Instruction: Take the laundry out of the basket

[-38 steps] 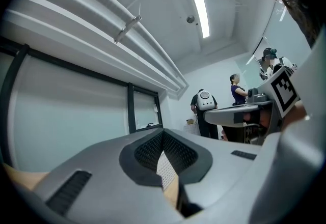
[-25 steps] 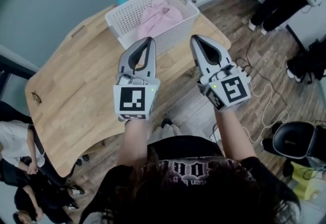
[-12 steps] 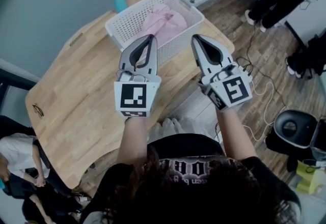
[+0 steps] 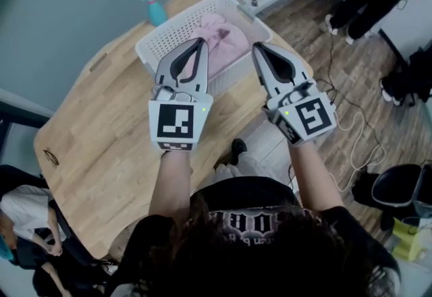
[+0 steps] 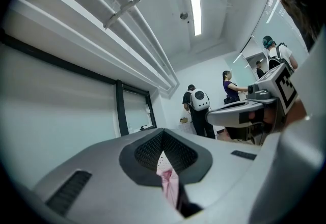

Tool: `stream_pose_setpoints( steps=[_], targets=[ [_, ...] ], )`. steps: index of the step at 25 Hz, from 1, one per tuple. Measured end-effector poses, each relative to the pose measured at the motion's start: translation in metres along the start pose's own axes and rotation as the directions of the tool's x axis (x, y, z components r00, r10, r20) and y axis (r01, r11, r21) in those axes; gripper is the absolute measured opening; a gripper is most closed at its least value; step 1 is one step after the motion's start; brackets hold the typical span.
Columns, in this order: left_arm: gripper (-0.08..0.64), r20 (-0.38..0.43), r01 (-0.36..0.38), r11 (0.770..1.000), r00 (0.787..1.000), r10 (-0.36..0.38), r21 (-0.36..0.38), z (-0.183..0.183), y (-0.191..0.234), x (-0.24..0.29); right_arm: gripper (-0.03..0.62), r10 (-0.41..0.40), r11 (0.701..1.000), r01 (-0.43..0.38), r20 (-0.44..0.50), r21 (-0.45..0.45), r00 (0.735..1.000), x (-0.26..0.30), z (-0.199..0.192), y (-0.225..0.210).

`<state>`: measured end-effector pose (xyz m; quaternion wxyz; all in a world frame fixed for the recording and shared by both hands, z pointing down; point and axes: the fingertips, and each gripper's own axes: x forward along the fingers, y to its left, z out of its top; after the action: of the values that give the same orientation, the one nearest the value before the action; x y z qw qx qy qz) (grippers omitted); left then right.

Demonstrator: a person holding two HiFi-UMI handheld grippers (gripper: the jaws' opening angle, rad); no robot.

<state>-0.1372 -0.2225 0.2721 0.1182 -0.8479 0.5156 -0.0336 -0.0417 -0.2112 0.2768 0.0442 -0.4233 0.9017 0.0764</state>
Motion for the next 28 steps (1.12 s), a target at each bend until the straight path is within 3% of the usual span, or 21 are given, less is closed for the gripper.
stream_pose_setpoints(
  steps=[15, 19, 28],
  targets=[
    [-0.001, -0.065, 0.055, 0.998, 0.996, -0.054, 0.013, -0.025, 0.023, 0.08, 0.028, 0.045, 0.999, -0.045, 0.0, 0.014, 0.999, 0.05, -0.013, -0.054],
    [-0.001, -0.109, 0.125, 0.992, 0.986, -0.123, 0.01, -0.04, 0.022, 0.099, 0.028, 0.044, 0.998, -0.043, -0.006, 0.047, 0.999, 0.057, -0.013, -0.068],
    [-0.002, -0.209, 0.211, 0.977, 0.957, -0.199, 0.033, -0.087, 0.021, 0.127, 0.028, 0.042, 0.996, -0.04, -0.029, 0.075, 0.999, 0.071, -0.024, -0.088]
  ],
)
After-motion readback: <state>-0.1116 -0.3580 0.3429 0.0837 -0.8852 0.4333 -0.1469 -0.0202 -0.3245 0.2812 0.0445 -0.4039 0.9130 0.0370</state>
